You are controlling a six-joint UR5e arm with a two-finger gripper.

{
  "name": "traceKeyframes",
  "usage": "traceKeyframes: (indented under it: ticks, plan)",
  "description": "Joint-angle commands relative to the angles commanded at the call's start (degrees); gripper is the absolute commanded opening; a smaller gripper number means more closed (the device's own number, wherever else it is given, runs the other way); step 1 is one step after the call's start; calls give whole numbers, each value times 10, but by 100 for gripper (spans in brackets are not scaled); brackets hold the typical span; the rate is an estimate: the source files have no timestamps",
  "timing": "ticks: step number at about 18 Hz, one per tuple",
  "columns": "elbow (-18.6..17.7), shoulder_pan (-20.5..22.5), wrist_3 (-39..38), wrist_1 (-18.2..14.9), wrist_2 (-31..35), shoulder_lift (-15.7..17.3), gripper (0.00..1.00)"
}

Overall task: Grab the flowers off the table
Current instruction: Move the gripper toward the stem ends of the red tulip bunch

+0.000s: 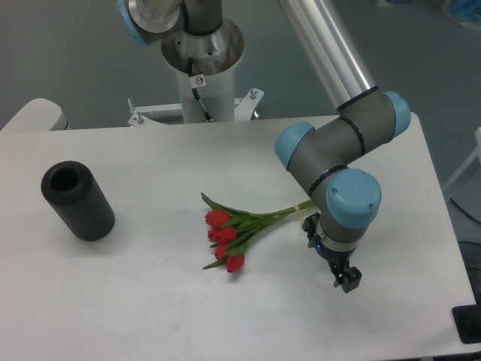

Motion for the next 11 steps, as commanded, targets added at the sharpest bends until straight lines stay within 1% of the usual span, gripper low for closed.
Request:
traceKeyframes:
  ticks: [6, 8, 10, 11]
  plan:
    - [-4, 0, 0, -2, 1, 4, 100]
    - [-17, -2, -1, -3, 2, 13, 100]
    - [-40, -3, -1, -5, 2, 26, 100]
    - [-45, -3, -1, -8, 2, 27, 100]
